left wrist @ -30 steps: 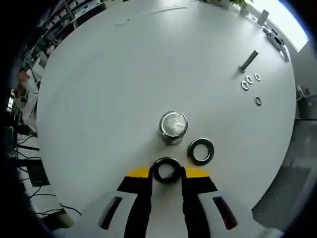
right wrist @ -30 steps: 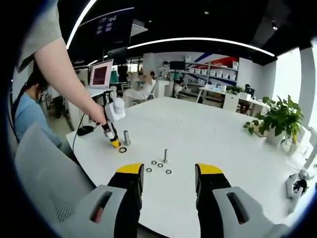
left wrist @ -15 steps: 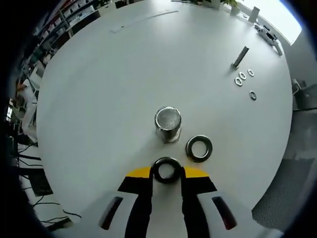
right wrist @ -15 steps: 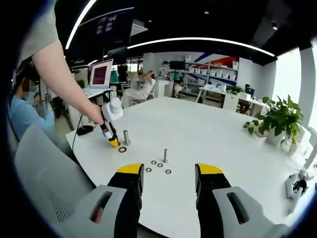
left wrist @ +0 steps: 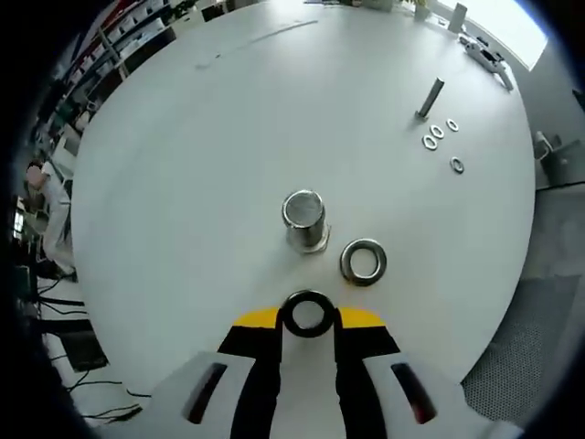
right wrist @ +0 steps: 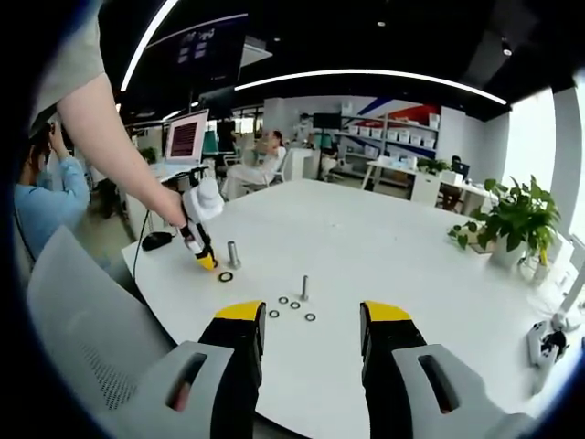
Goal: Place the washer onto the threaded stud by aligning its center hole with the stud, sliding it down to the base, and recovering from edge contact or off-axis alignment until the washer reaches the visible bottom stop.
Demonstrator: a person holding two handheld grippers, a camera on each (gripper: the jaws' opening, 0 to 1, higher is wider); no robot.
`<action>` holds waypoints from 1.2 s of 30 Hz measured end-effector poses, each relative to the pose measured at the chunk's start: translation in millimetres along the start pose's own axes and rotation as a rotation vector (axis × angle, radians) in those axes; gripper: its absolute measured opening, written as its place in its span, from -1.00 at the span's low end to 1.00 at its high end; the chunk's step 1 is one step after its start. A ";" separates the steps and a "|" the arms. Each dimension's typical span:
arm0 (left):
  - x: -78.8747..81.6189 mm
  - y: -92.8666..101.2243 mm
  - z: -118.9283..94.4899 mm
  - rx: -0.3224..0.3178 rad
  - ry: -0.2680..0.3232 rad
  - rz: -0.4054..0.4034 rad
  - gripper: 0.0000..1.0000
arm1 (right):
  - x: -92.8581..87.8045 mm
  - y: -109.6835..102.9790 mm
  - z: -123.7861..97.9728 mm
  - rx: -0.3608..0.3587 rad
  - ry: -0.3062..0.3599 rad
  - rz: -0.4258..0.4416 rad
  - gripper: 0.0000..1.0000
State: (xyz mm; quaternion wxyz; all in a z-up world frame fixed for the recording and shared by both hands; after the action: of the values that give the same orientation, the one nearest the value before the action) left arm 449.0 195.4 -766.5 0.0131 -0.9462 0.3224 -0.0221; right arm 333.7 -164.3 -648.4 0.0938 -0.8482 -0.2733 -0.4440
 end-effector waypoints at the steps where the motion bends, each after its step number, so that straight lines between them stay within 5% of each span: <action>1: 0.2 0.3 -1.3 -0.001 0.001 0.004 -0.61 | 0.2 -0.1 -0.1 0.001 0.002 0.000 -0.12; 19: 1.2 6.4 -33.8 0.027 0.038 0.096 -0.61 | 2.4 -1.2 -1.4 0.010 0.021 0.003 -0.12; 36: 27.8 7.7 -59.3 0.058 0.080 0.146 -0.61 | 3.5 -0.2 -3.4 0.002 0.036 0.005 -0.12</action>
State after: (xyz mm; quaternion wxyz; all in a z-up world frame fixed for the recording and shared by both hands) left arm 463.4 171.7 -706.6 0.0293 -0.9177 0.3903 -0.0683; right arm 332.8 -164.1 -643.6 0.1006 -0.8408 -0.2698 -0.4585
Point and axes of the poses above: the point that each gripper's makers call its tool centre point, and the gripper's own axes: z roughly forward along the fingers, y roughly to its right, x roughly out of its top, the point moved 8 cm from there along -z, roughly backward along the fingers, and after that the axes turned 13 degrees about -y, right-handed, at the moved point
